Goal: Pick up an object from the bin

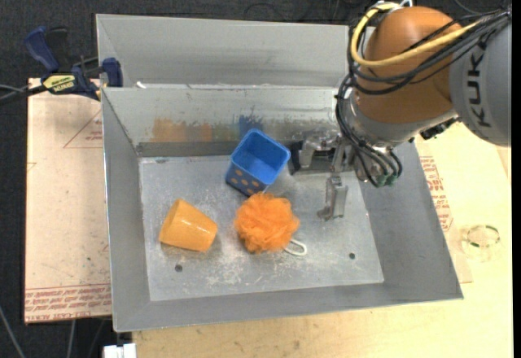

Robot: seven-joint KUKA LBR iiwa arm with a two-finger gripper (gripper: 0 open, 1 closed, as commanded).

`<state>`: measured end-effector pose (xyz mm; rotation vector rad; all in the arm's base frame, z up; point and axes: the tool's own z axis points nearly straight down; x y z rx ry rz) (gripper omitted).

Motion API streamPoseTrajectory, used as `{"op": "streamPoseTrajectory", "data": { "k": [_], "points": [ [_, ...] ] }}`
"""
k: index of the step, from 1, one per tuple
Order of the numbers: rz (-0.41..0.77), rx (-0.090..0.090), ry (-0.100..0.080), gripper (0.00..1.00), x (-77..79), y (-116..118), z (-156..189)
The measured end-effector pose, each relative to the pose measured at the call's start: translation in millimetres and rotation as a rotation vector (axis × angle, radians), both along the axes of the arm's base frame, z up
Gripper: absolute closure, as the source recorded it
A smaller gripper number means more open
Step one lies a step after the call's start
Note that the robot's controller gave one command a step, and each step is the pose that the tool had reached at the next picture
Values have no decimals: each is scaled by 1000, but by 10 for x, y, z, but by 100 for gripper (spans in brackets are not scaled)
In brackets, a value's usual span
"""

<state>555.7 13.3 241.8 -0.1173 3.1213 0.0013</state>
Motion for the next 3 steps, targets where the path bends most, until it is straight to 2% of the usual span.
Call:
{"op": "streamPoseTrajectory", "data": {
  "k": [1,2,3],
  "points": [
    [133,2,9,0,375,133,-496],
    [203,-3,5,0,188,309,-855],
    [183,-1,7,0,47,374,-932]
  ]
}}
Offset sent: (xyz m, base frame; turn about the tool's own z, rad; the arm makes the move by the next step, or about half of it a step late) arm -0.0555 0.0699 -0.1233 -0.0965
